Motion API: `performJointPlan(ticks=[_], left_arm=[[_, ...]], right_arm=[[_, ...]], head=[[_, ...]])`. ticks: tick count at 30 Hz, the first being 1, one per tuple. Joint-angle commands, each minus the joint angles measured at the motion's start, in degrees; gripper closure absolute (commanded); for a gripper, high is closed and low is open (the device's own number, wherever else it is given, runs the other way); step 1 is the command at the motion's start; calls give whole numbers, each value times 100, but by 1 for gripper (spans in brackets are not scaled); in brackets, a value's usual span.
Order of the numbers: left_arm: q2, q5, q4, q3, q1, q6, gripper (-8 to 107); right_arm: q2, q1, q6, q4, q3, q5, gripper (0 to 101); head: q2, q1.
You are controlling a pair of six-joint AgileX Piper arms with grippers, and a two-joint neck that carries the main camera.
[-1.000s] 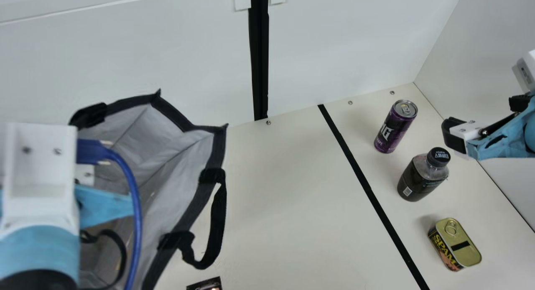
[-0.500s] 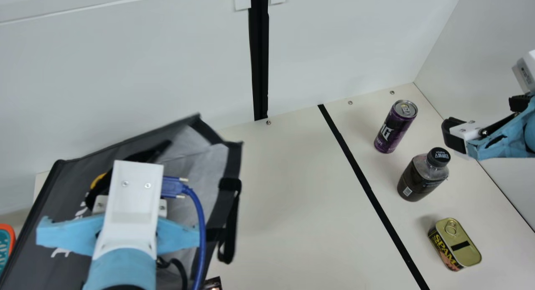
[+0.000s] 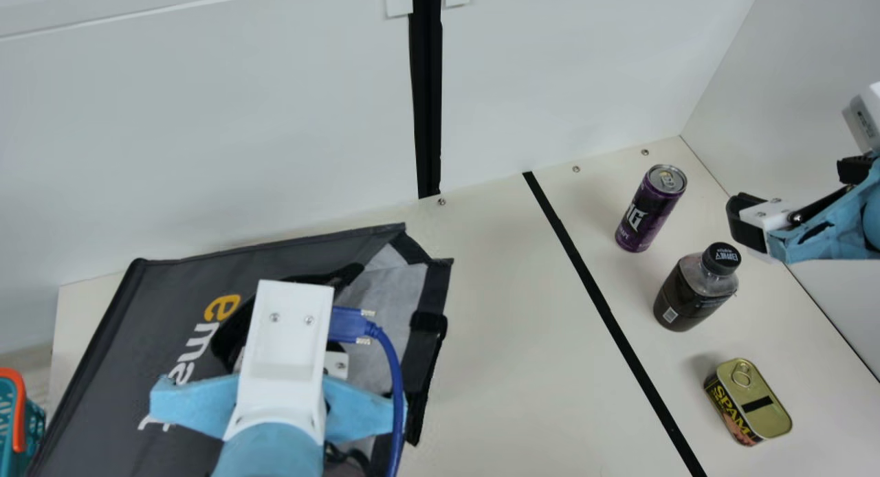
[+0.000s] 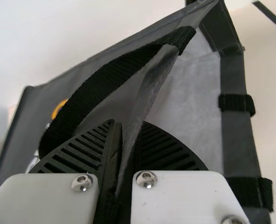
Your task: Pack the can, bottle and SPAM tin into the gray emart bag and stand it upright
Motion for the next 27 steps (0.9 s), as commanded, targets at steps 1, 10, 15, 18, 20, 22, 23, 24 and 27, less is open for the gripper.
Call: performJointPlan(ticks=[1,10,15,18,20,22,23,24,27], left_arm=[[10,-214,-271,51,85,15,107],[-46,-1056,-1063,456,566,174,107],[-99,-1529,-1486,686,839,289,107],[-133,-1808,-1749,820,1000,388,107],[-151,-1997,-1941,904,1116,479,107],[-165,-2173,-2159,975,1234,572,107],[-169,-2258,-2276,1010,1298,630,107],[-175,-2336,-2387,1044,1360,688,107],[-186,-2549,-2741,1138,1543,876,107]], right_arm=[[0,0,0,0,0,0,6],[0,0,0,0,0,0,6],[0,0,0,-5,0,0,6],[0,0,0,-5,0,4,6],[0,0,0,-5,0,4,6],[0,0,0,-5,0,4,6],[0,0,0,-5,0,4,6],[0,0,0,-5,0,4,6],[0,0,0,-5,0,4,6]], head=[[-5,-139],[-5,-139],[-5,-139],[-5,-139],[-5,-139],[-5,-139],[-5,-139],[-5,-139],[-5,-139]])
